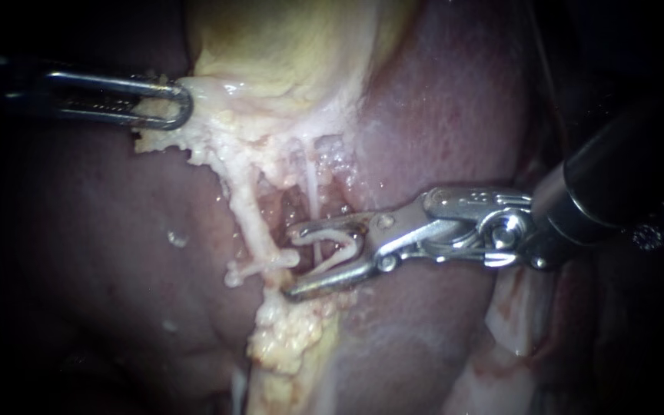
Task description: Clipping second clip left tube
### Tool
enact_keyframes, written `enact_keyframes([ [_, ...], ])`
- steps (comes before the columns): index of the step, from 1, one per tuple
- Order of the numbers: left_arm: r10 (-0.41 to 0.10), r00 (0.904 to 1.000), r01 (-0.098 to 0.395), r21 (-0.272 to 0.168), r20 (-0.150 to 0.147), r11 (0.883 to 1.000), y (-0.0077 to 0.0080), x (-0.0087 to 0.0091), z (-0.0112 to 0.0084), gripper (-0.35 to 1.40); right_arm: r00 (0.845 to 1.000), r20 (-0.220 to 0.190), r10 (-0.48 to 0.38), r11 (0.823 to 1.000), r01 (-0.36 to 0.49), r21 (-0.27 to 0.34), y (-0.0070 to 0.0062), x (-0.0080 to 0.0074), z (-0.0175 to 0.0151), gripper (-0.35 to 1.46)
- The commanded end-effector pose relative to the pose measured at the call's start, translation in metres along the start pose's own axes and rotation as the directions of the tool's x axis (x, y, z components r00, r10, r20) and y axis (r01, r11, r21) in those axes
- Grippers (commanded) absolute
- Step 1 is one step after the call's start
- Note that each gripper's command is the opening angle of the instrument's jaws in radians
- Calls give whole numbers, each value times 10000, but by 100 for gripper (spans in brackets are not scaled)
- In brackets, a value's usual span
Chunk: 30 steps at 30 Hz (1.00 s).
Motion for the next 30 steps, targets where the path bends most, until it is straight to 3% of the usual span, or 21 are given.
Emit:
enact_keyframes([
  [1,2,10000,-2,5,1,10000,0,0,0,-35,10000,-2,-9,10000,9,-6,3,-2,0,50],
  [9,1,10000,-1,-18,16,10000,0,0,0,-35,10000,-17,-44,10000,44,-6,12,-9,-1,50],
  [15,1,10000,-1,-14,14,10000,0,0,1,-35,9995,-251,-193,9976,209,661,13,-8,0,49],
  [20,1,10000,-1,-9,10,10000,0,0,1,-35,9984,-404,-393,9920,439,1187,16,-4,11,48],
  [30,2,10000,-2,-2,6,10000,0,0,2,-35,9961,-792,-400,9902,501,1302,19,6,37,48],
])
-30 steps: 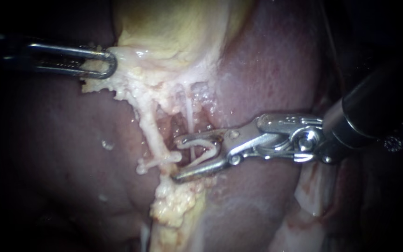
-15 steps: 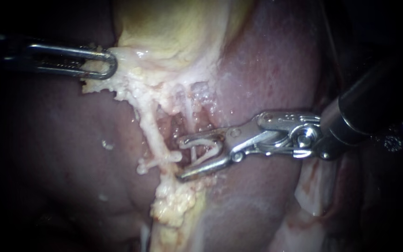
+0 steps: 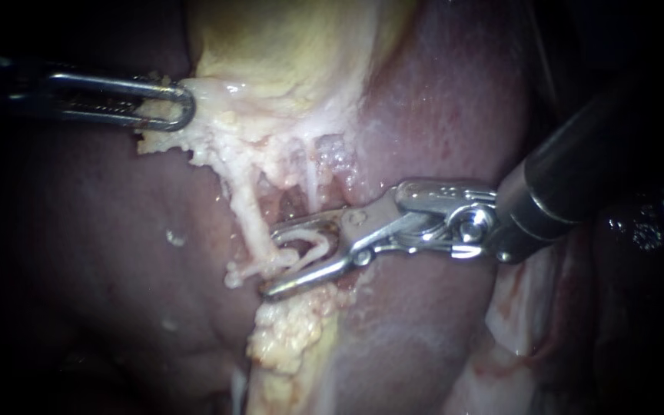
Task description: Clipping second clip left tube
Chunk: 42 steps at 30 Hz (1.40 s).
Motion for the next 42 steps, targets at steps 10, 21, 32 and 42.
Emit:
enact_keyframes([
  [10,1,10000,-1,-20,16,10000,0,-1,3,-35,9998,-179,112,9999,-111,38,2,9,20,48],
  [21,8,10000,-8,-22,17,10000,-1,-1,3,-35,9994,-327,91,9992,-78,389,-26,20,40,48],
  [32,10,10000,-10,-26,20,10000,-1,-2,3,-35,9997,-234,-26,9911,57,1326,-72,44,42,44],
  [42,10,10000,-10,-26,20,10000,-1,-2,2,-35,9998,-211,28,9898,2,1426,-77,45,34,20],
])
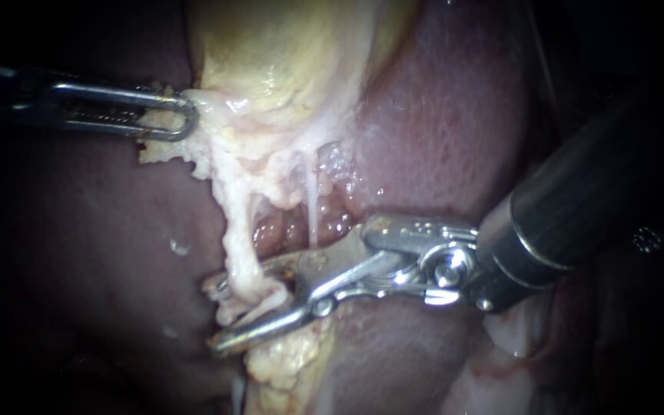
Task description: Clipping second clip left tube
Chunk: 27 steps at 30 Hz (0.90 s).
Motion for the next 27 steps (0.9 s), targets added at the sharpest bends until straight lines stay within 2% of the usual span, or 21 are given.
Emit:
enact_keyframes([
  [1,-4,10000,4,1,-3,10000,0,0,0,-35,10000,-3,9,10000,-9,-12,-1,-1,-1,14],
  [4,-4,10000,4,2,-3,10000,0,0,0,-35,9999,0,122,9999,-122,16,-2,-2,-4,0],
  [8,-4,10000,4,1,-3,10000,0,0,0,-35,9997,5,232,9997,-232,41,-3,-3,-5,-8],
  [11,-4,10000,4,1,-3,10000,0,0,0,-35,9994,24,333,9994,-333,101,-4,-5,-6,-34],
  [24,-4,10000,4,0,-2,10000,-1,0,0,-35,9993,45,360,9993,-360,100,-1,-12,-9,-35],
  [27,-3,10000,3,-1,-1,10000,-1,1,0,-35,9969,65,786,9967,-788,218,2,-19,-6,-31],
])
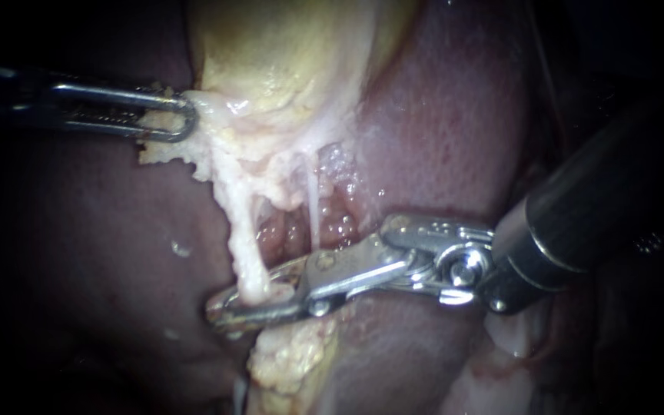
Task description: Clipping second clip left tube
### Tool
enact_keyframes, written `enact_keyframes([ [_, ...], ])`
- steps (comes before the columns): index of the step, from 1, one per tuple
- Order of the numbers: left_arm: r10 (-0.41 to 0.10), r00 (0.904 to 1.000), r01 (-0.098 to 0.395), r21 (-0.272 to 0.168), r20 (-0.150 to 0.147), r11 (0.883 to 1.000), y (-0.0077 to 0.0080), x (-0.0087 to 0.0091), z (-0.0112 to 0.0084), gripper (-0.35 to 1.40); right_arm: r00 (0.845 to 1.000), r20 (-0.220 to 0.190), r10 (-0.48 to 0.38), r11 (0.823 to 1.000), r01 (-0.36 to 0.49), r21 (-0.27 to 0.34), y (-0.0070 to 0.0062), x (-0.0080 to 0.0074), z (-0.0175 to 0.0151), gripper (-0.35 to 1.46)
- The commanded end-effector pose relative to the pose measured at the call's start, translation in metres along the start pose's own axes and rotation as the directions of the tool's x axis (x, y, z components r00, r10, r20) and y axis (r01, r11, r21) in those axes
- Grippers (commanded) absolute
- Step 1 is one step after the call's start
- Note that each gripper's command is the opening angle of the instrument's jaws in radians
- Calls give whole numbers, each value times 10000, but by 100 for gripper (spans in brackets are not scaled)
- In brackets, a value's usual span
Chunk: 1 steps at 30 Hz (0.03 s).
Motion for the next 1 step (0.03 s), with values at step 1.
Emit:
enact_keyframes([
  [1,1,10000,-1,-1,2,10000,-1,0,0,-35,9999,64,131,9998,-132,180,2,-4,3,-8],
])
